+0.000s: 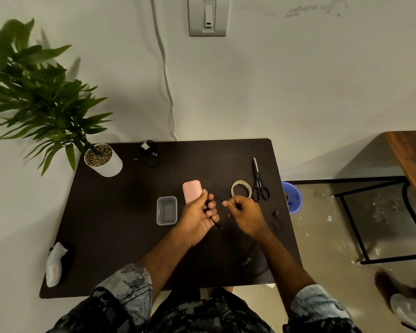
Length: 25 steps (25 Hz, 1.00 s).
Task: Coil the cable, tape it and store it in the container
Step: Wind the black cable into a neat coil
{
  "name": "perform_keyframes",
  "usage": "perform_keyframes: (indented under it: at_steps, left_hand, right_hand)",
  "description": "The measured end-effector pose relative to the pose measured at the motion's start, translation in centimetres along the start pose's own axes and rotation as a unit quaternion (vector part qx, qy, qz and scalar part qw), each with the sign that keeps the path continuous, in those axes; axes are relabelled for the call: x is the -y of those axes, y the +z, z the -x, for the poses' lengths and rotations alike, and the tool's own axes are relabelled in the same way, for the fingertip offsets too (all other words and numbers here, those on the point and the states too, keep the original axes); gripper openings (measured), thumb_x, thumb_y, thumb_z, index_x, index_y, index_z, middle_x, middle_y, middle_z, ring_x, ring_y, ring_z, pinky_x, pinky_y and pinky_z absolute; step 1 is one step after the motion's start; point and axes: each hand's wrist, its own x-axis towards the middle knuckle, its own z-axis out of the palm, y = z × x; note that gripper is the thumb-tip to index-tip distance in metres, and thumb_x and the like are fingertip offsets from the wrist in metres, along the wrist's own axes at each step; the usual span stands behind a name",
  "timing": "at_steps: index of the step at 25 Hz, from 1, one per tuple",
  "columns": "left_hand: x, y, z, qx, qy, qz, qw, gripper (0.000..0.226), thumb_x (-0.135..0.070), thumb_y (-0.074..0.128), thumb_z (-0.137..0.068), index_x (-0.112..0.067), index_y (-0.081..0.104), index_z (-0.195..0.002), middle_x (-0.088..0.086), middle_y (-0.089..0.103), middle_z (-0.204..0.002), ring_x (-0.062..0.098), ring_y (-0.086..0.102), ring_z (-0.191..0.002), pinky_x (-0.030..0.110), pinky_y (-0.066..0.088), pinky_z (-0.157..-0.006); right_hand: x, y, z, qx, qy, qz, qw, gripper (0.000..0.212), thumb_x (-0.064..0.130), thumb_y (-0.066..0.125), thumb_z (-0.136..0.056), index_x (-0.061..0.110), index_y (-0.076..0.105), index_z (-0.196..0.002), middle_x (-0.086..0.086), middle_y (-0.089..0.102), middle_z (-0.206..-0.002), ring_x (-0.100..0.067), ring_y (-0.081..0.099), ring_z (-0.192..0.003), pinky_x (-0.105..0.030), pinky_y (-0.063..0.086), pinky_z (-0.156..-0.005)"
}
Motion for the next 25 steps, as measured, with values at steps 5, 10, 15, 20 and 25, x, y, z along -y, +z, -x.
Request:
perform_keyframes:
  at_steps: [5,10,15,20,25]
  left_hand:
    - [-1.4,0.2,-0.6,-0.033,0.092,0.089,0.991,0.021,-0.029,0.053,-0.104,-0.016,0.069,-0.106,-0.006,0.056,-0.067,0.005,0.046,-0.053,0.022,0.042,-0.056]
    - [-3.0,0.0,-1.5,-0.094,0.191,0.099,0.972,0.030,-0.035,0.049,-0.105,-0.017,0.067,-0.119,-0.005,0.052,-0.062,0.004,0.045,-0.052,0.022,0.040,-0.055]
    - [-1.5,-0.4,-1.2,-0.139,0.370,-0.256,0.882,0.023,-0.019,0.051,-0.106,-0.016,0.071,-0.117,0.009,0.073,-0.084,0.013,0.068,-0.072,0.024,0.059,-0.070]
    - [1.1,-1.7,-1.5,0.013,0.318,-0.350,0.881,0.025,-0.020,0.050,-0.104,-0.014,0.069,-0.089,0.005,0.058,-0.064,0.016,0.052,-0.055,0.029,0.044,-0.054]
    - [1.5,0.5,0.0,0.105,0.080,-0.144,0.981,0.040,-0.035,0.047,-0.102,-0.014,0.058,-0.071,-0.002,0.035,-0.051,0.010,0.032,-0.042,0.028,0.024,-0.050]
  right_hand:
    - [-0.2,1.2,1.2,0.063,0.032,0.041,0.997,0.024,0.034,0.056,-0.106,0.021,0.072,-0.093,-0.001,0.075,-0.075,-0.009,0.069,-0.061,-0.036,0.060,-0.071]
    - [0.6,2.0,3.0,0.156,-0.010,0.143,0.977,0.032,0.041,0.049,-0.108,0.020,0.071,-0.099,-0.001,0.073,-0.087,-0.016,0.069,-0.079,-0.041,0.056,-0.076]
    - [6.3,-0.3,3.8,0.207,-0.097,0.250,0.941,0.015,0.030,0.048,-0.105,0.023,0.061,-0.107,-0.006,0.071,-0.104,-0.025,0.067,-0.093,-0.041,0.053,-0.078]
    - [10.2,-4.6,2.6,0.038,-0.175,0.218,0.959,0.013,0.035,0.060,-0.102,0.023,0.064,-0.100,0.014,0.060,-0.080,-0.012,0.061,-0.076,-0.031,0.050,-0.067]
    - [5.8,-4.6,-0.8,-0.016,-0.107,0.028,0.994,0.028,0.039,0.071,-0.096,0.019,0.063,-0.079,0.005,0.062,-0.067,-0.014,0.056,-0.060,-0.036,0.049,-0.061]
